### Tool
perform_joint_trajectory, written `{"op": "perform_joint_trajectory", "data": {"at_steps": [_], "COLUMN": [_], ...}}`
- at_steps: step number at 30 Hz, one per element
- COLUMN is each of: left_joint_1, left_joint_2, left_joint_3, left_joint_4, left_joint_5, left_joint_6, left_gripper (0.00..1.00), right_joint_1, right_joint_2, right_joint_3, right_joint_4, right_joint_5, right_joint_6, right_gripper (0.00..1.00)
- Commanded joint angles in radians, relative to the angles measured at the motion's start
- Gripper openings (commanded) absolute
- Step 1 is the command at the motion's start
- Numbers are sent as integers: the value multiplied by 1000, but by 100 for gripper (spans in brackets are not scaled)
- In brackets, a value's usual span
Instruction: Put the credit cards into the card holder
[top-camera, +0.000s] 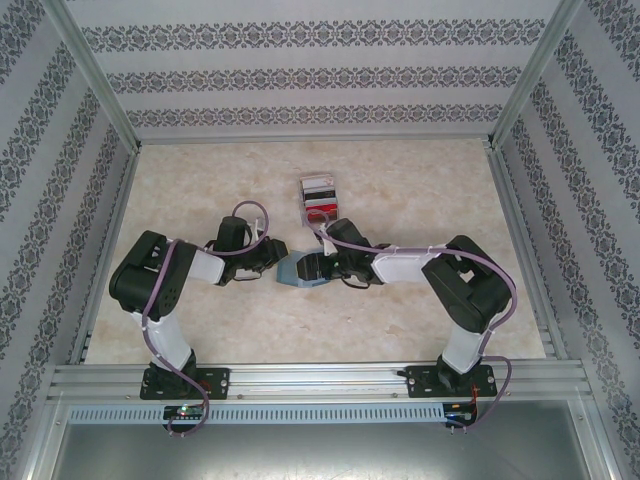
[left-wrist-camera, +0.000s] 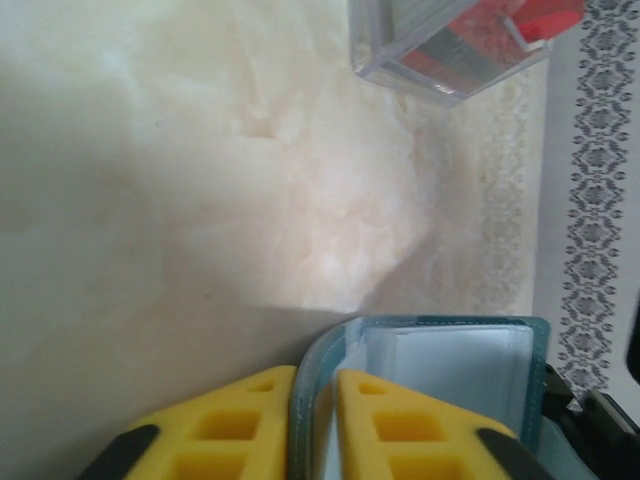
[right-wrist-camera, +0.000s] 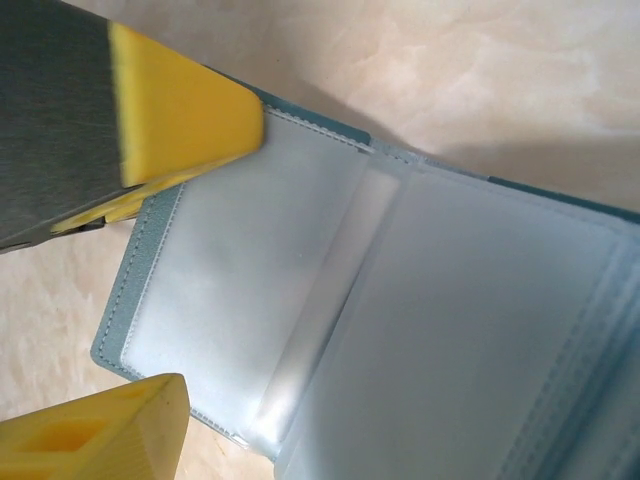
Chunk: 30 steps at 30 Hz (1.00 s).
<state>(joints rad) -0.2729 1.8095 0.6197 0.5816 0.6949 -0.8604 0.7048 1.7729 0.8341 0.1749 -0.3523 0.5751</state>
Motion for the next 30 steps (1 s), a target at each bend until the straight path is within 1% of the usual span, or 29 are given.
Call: {"op": "perform_joint_trajectory", "data": {"at_steps": [1,4,7,10,12,15,19,22,24,26,29,30], "left_joint_1": [13,12,13,12,12,12,8,8,8,8,9,8], "left_joint_2": [18,8,-2,3,4,4,2,5,6,4,7,10], "left_joint_3": [1,3,3,3,4,0,0,6,8,9,10,9], "left_joint_4": [-116,-132,-145,-132,-132,-124,-128,-140,-142,-147,-158,-157], "left_joint_5": [-56,-60,-71,-53,-54,-51,-59,-67,-66,-70,-86,-88], "left_joint_6": [40,52,59,51,51,44,52,57,58,64,72,70], "left_gripper": [13,9,6,3,2,1,0,0,0,0,0,0], "right_joint_1": [-3,-22,-33,-45,-69,-102,-141,-166,-163,-130,-56,-43], "right_joint_2": [-36,-128,-219,-250,-244,-208,-100,-20,25,78,140,158], "right_joint_3": [-79,-114,-98,-14,49,148,336,447,496,560,634,652], "right_joint_4": [-100,-109,-181,-307,-352,-374,-446,-473,-470,-502,-545,-556], "right_joint_5": [72,118,197,338,392,393,392,395,395,453,617,653], "right_joint_6": [-18,-17,-56,-98,-94,-108,-154,-148,-137,-132,-144,-145], "right_gripper": [71,71,73,73,73,73,73,73,73,74,80,81]}}
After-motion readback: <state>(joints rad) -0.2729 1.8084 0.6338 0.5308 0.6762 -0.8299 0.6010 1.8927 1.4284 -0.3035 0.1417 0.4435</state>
